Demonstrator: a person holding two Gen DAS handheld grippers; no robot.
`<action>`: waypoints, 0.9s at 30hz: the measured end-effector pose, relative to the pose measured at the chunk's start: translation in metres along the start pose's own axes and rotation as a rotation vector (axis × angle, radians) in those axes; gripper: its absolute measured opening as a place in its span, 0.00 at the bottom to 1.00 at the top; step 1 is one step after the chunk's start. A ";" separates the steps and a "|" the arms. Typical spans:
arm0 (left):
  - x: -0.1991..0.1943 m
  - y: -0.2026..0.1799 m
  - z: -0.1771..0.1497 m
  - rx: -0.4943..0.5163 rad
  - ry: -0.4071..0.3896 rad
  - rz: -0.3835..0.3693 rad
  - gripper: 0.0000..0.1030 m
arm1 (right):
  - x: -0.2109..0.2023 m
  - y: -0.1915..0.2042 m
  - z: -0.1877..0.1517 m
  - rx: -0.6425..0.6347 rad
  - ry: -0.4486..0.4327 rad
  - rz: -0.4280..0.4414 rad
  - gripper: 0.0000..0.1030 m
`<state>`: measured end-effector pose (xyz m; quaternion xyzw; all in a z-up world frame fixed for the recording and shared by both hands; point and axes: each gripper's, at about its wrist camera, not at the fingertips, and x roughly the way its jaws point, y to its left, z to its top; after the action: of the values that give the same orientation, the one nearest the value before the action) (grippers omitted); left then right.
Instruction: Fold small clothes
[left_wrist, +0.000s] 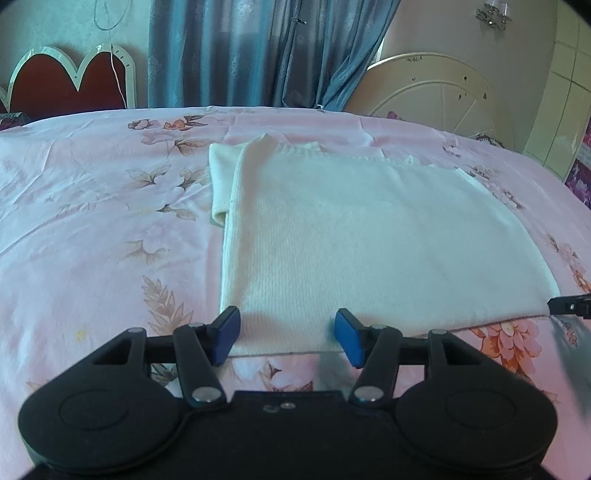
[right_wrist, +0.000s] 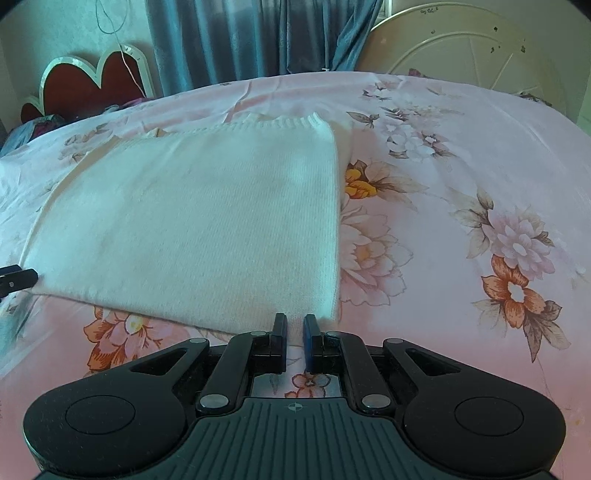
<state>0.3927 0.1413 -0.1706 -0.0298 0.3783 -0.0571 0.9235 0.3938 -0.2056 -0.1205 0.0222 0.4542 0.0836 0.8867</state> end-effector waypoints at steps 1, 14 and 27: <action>-0.001 0.000 0.001 -0.002 0.005 0.003 0.55 | 0.000 -0.001 0.001 0.002 0.002 0.004 0.08; -0.017 0.027 -0.025 -0.481 -0.027 -0.153 0.49 | -0.043 0.003 0.030 0.104 -0.152 0.184 0.08; 0.038 0.053 -0.020 -0.807 -0.197 -0.214 0.07 | 0.053 0.093 0.104 0.043 -0.079 0.286 0.00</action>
<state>0.4102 0.1890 -0.2169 -0.4333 0.2750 0.0031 0.8583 0.4963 -0.1009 -0.0909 0.1089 0.4128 0.1985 0.8822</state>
